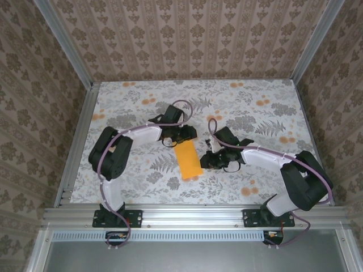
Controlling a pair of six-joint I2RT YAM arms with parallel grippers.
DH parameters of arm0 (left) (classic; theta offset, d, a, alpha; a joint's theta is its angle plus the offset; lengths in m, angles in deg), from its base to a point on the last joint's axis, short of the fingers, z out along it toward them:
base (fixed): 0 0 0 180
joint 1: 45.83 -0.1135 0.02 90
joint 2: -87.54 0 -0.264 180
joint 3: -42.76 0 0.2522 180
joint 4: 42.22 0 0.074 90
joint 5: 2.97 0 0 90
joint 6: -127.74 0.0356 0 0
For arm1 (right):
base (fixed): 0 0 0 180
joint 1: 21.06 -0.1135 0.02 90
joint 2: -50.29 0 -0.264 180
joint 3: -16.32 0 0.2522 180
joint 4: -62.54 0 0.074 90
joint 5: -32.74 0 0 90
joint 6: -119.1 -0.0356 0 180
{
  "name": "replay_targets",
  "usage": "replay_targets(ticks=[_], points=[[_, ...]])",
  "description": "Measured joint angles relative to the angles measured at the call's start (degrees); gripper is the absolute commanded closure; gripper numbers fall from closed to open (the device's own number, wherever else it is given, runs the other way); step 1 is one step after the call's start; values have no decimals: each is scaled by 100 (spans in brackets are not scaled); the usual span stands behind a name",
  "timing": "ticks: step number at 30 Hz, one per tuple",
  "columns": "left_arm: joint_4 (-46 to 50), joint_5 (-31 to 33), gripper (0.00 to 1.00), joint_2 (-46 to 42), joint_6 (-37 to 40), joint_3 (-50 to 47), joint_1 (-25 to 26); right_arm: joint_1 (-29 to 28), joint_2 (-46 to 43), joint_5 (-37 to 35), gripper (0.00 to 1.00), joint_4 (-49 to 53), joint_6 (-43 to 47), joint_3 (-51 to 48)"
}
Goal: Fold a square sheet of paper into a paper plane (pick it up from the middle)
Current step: Fold the square sheet of paper in half at the center of the table, then fold the triangle a second time at the center of the table.
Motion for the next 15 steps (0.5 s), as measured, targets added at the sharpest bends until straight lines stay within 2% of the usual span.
replay_targets(ticks=[7,15], points=[[249,549,34,-1683,-22,-935,-420,-599,647,-516,70,7,-68,409],[872,1156,20,-2789,-170,-2433,-962,-944,1051,-951,65,138,-507,474]])
